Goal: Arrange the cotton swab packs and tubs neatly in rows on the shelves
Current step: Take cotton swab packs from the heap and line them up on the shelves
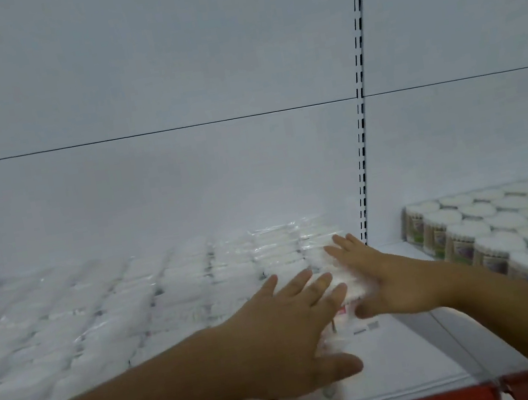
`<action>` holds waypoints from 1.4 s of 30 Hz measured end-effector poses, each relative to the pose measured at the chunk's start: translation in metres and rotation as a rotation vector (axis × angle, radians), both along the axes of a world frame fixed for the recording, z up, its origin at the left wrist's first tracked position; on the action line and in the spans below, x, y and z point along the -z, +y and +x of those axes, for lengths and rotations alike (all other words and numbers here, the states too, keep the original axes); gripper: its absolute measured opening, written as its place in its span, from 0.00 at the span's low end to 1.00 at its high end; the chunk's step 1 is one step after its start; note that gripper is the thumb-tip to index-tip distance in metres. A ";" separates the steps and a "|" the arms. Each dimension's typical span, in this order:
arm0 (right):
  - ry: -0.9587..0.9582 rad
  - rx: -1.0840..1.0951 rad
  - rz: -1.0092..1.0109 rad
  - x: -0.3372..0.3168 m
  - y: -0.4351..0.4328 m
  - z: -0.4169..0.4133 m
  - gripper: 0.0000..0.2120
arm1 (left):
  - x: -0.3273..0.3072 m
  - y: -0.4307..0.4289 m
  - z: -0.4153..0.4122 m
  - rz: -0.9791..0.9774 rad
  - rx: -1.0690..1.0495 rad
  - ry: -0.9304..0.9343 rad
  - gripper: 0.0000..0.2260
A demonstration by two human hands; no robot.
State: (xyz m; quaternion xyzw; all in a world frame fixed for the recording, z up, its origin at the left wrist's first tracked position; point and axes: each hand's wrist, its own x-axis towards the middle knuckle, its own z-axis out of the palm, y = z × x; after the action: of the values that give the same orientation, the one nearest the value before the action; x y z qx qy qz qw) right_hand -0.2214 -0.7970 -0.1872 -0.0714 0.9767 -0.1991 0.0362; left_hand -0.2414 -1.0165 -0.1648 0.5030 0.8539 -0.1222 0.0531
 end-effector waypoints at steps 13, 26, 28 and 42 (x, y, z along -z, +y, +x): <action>-0.162 0.541 -1.267 0.034 0.012 -0.058 0.17 | -0.003 -0.044 -0.126 0.190 -0.475 -0.130 0.42; -0.164 0.429 -1.052 0.024 0.010 -0.059 0.12 | 0.010 -0.058 -0.140 0.064 -0.496 -0.102 0.30; -0.175 0.444 -0.987 0.018 0.009 -0.058 0.13 | 0.009 -0.058 -0.140 0.057 -0.496 -0.123 0.34; -0.156 0.529 -1.190 0.007 0.011 -0.045 0.22 | 0.000 -0.040 -0.119 0.151 -0.448 -0.131 0.30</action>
State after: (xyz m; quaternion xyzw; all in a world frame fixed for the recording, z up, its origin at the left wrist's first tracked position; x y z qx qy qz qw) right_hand -0.2664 -0.7863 -0.1945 0.1780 0.6788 -0.7123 0.0110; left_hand -0.3607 -1.0568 -0.1644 0.3107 0.9456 -0.0104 0.0963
